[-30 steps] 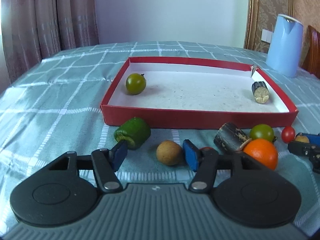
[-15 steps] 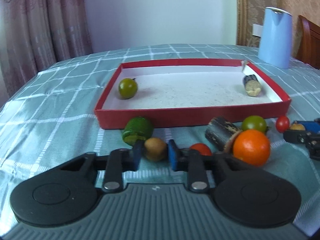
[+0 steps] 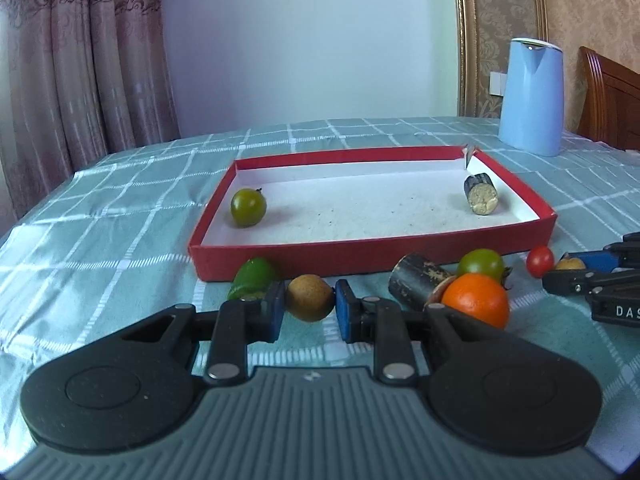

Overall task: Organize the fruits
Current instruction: 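Grasp the second longan with the left gripper while the right gripper holds its longan, then lower both longans into the red tray and open both grippers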

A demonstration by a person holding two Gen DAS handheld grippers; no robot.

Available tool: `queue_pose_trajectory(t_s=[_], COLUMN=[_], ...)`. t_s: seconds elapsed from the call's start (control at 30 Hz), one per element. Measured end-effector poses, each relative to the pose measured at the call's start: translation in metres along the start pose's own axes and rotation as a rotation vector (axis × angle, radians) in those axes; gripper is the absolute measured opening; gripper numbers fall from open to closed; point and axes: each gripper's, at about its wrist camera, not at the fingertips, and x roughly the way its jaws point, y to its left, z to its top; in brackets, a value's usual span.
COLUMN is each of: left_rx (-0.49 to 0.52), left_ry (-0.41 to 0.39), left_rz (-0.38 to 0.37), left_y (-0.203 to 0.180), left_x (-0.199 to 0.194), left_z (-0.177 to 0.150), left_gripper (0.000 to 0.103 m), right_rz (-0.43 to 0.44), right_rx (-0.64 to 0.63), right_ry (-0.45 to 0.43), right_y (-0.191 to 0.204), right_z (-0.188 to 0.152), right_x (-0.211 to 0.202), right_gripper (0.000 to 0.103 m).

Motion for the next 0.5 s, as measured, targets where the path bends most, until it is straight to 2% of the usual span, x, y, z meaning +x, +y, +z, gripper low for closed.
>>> queue_pose_trajectory(t_s=[0.33,0.5], left_rx=[-0.038,-0.033], left_ry=[0.009,0.0], left_rz=[0.001,0.022], left_y=[0.004,0.005], left_x=[0.013,0.023], left_z=[0.014,0.025], left_gripper=[0.024,0.024], right_rz=[0.007,-0.007], right_rx=[0.05,0.038], right_ry=[-0.037,-0.074], right_y=[-0.011,-0.011], right_z=[0.005,0.021], right_x=[-0.006,-0.006], right_gripper=[0.027,0.027])
